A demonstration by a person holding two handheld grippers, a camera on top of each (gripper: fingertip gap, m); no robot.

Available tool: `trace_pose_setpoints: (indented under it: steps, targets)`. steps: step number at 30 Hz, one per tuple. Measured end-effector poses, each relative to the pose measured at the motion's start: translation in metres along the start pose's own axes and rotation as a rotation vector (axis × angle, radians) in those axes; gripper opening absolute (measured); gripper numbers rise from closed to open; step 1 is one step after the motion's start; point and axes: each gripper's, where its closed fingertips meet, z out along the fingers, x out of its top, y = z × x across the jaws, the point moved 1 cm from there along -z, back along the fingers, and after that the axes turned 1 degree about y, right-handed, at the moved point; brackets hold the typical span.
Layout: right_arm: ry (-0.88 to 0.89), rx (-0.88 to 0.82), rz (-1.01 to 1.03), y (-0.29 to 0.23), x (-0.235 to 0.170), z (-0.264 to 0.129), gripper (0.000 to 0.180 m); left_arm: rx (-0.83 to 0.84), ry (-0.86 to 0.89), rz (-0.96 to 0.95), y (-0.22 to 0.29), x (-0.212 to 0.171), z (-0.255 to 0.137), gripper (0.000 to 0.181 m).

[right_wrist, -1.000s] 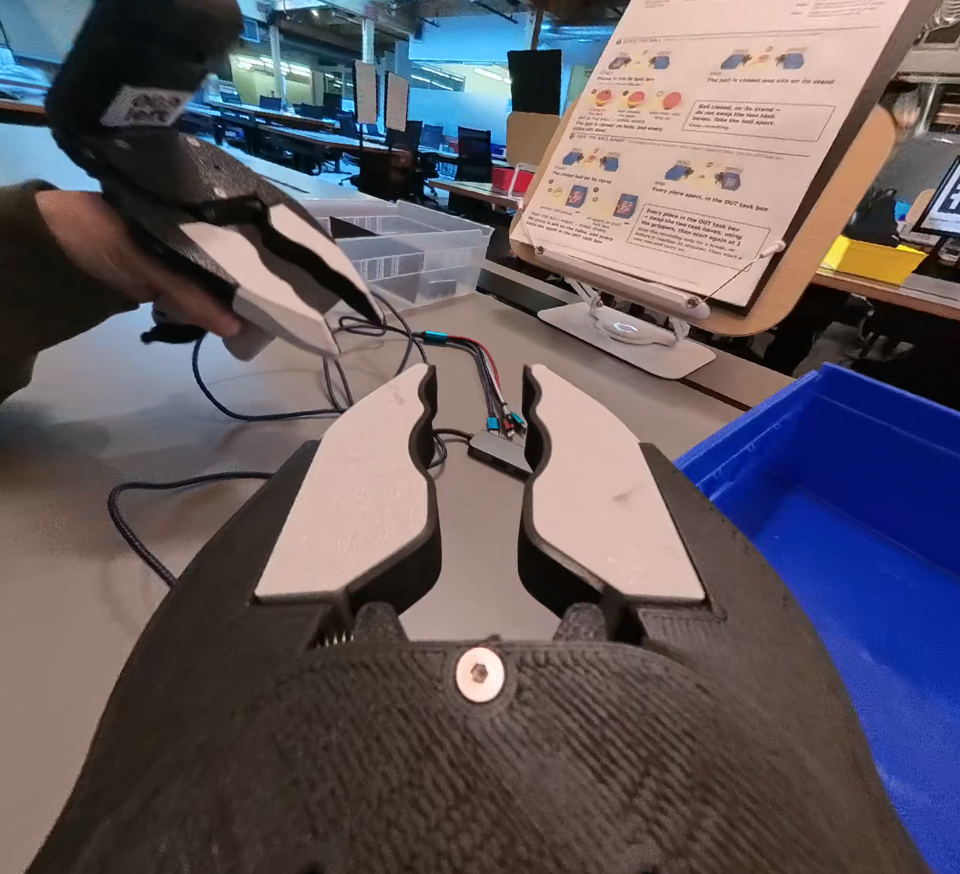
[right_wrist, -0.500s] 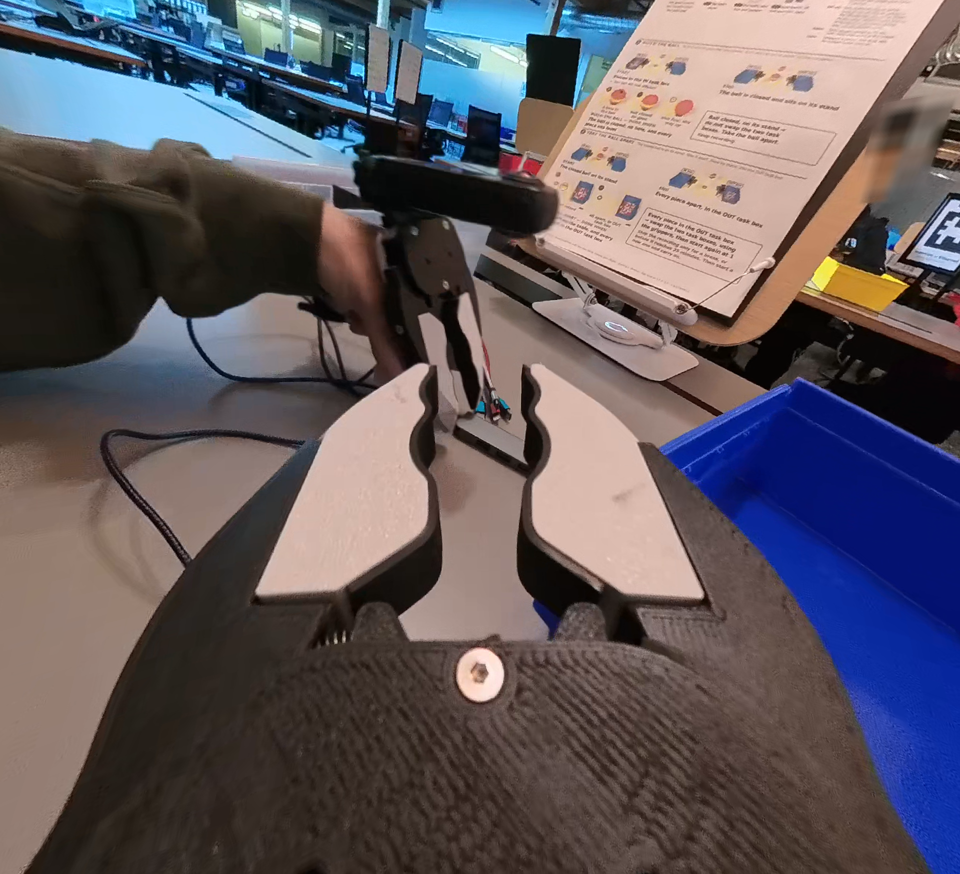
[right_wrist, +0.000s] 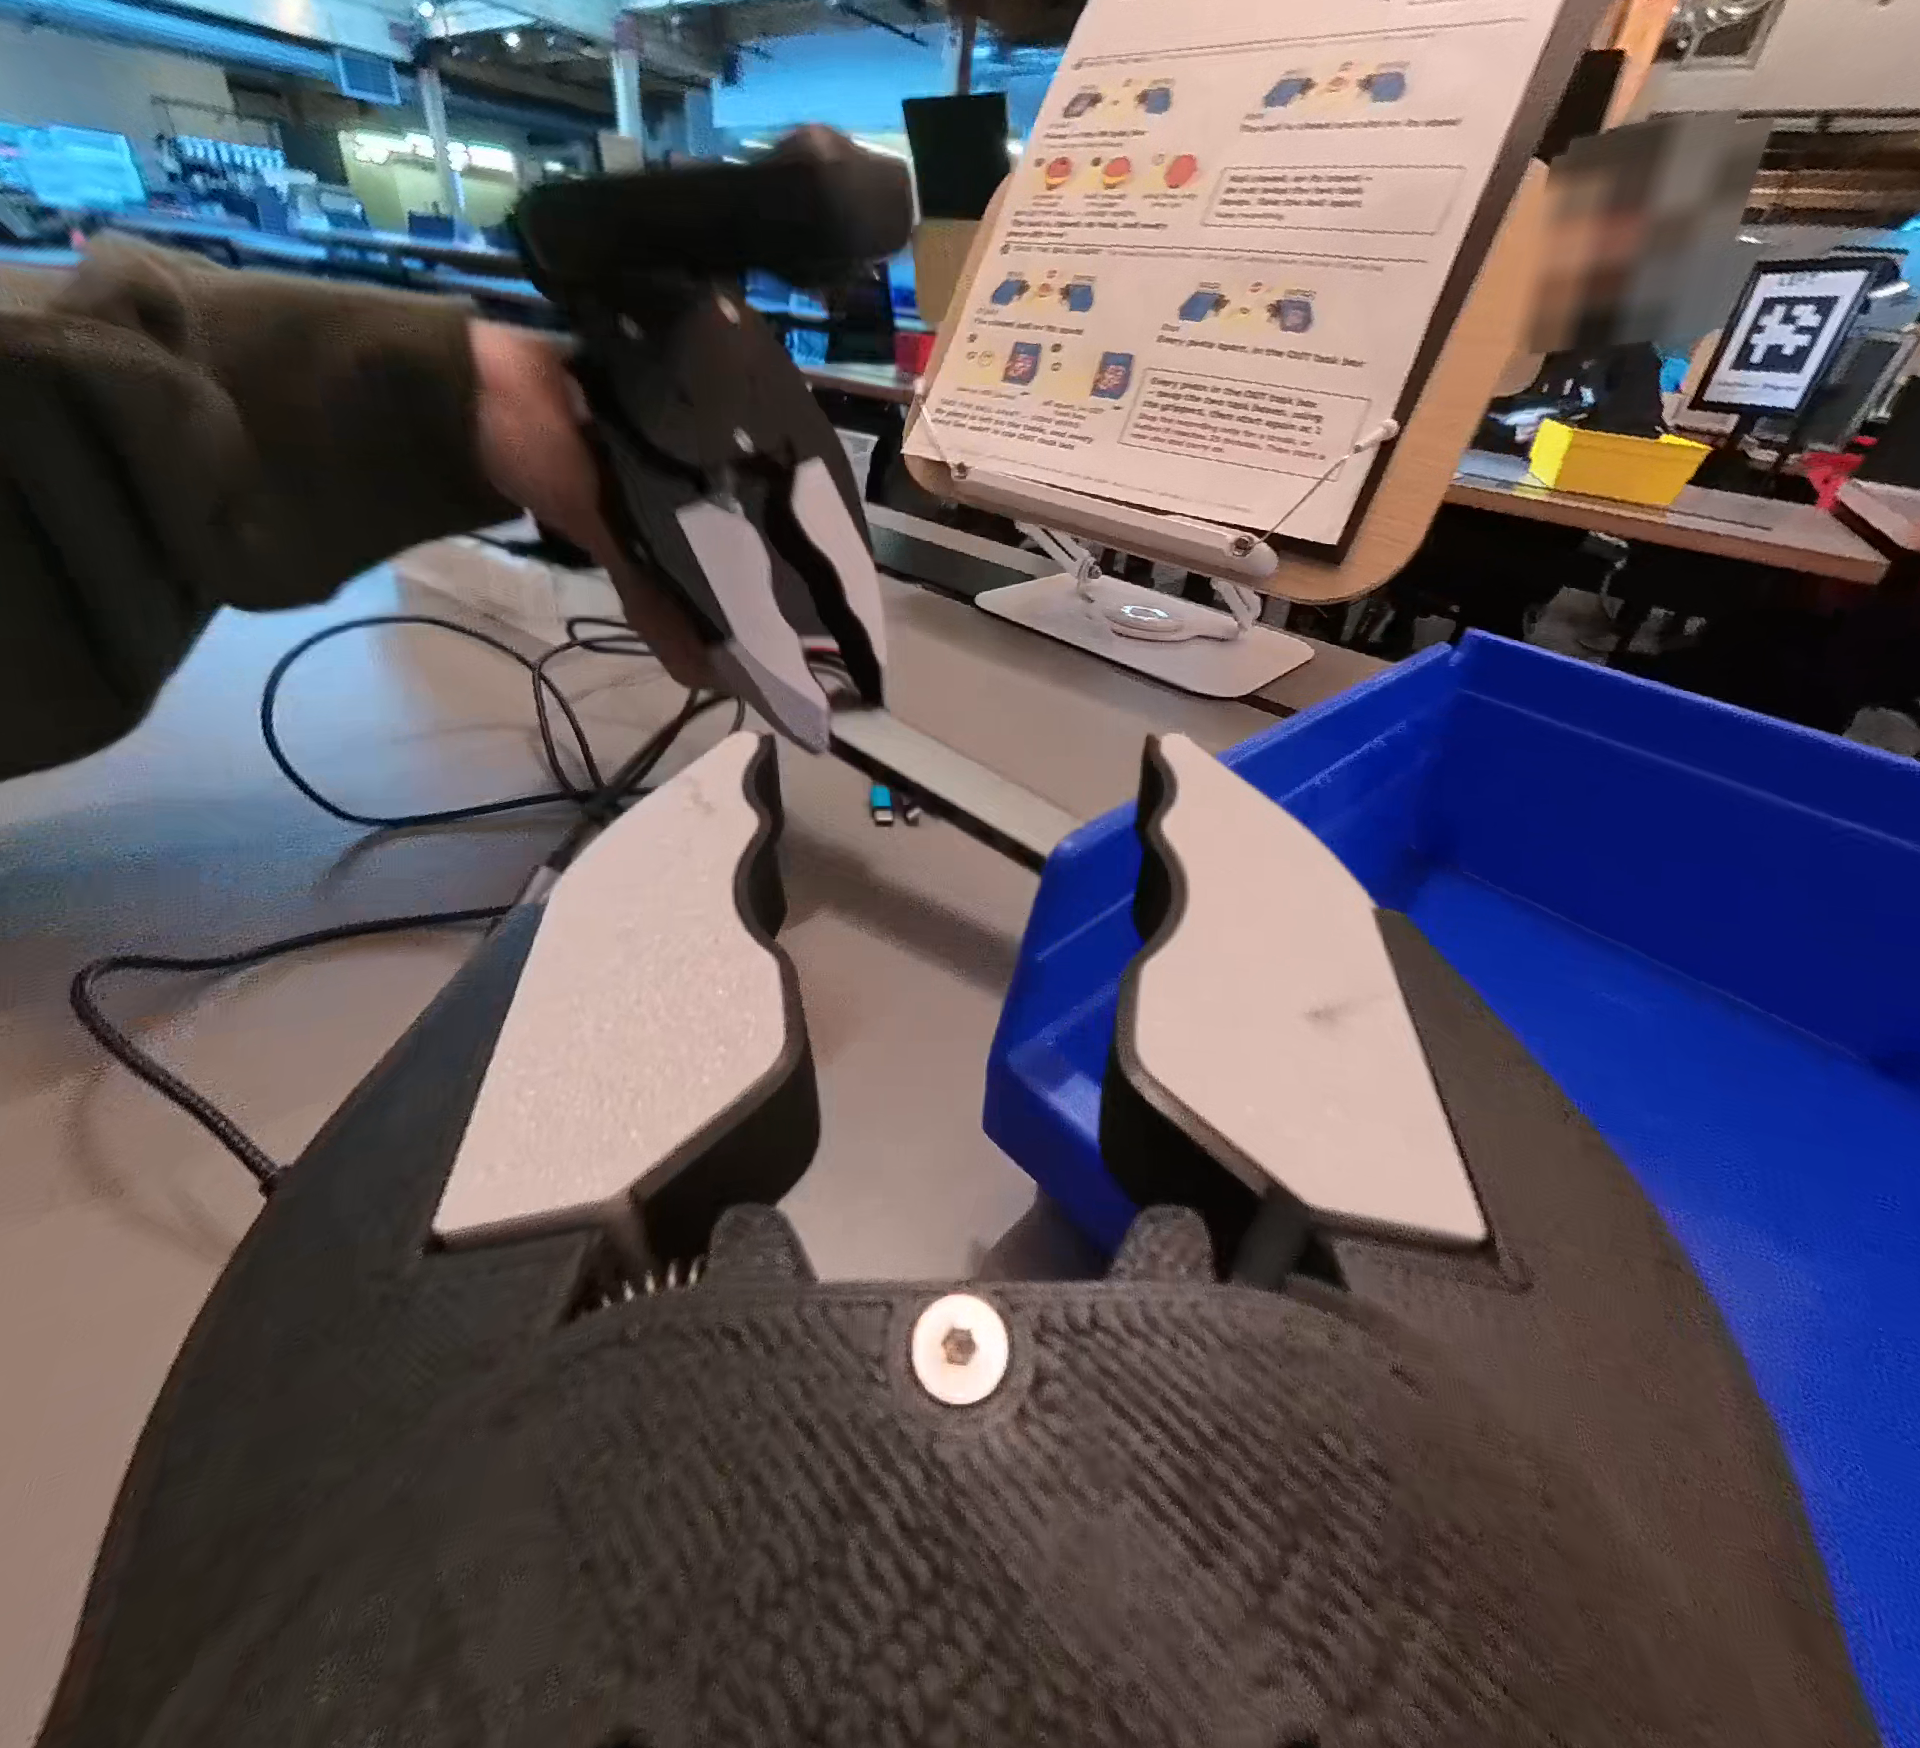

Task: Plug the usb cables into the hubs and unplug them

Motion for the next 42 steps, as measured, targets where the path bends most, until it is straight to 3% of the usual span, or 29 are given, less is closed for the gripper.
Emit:
trace_pose_setpoints:
  steps: [1, 4, 7, 14, 22, 28, 36, 42]
  targets:
    - [0.014, -0.004, 0.016, 0.002, 0.0, 0.0, 0.07, -0.003, 0.007, 0.035, 0.0, 0.004, -0.015, 0.028]
    - [0.067, -0.006, 0.054, 0.002, 0.004, 0.002, 0.077, 0.015, 0.032, 0.143, -0.001, 0.017, -0.061, 0.028]
    - [0.083, 0.059, 0.055, -0.012, 0.006, 0.007, 0.088, -0.077, 0.06, 0.302, 0.021, 0.028, -0.096, 0.028]
    - [0.122, 0.237, 0.017, -0.068, 0.005, 0.026, 0.094, -0.258, 0.073, 0.563, 0.078, 0.043, -0.112, 0.028]
    - [0.161, 0.279, 0.055, -0.082, 0.008, 0.028, 0.059, -0.31, 0.055, 0.587, 0.083, 0.035, -0.11, 0.028]
    - [0.157, 0.232, 0.045, -0.081, 0.008, 0.033, 0.058, -0.283, 0.053, 0.612, 0.075, 0.036, -0.112, 0.028]
    - [0.22, 0.125, 0.05, -0.067, 0.015, 0.03, 0.057, -0.272, 0.173, 0.448, 0.062, 0.046, -0.103, 0.033]
    - [0.215, 0.175, 0.024, -0.072, 0.011, 0.031, 0.057, -0.289, 0.186, 0.459, 0.064, 0.038, -0.101, 0.03]
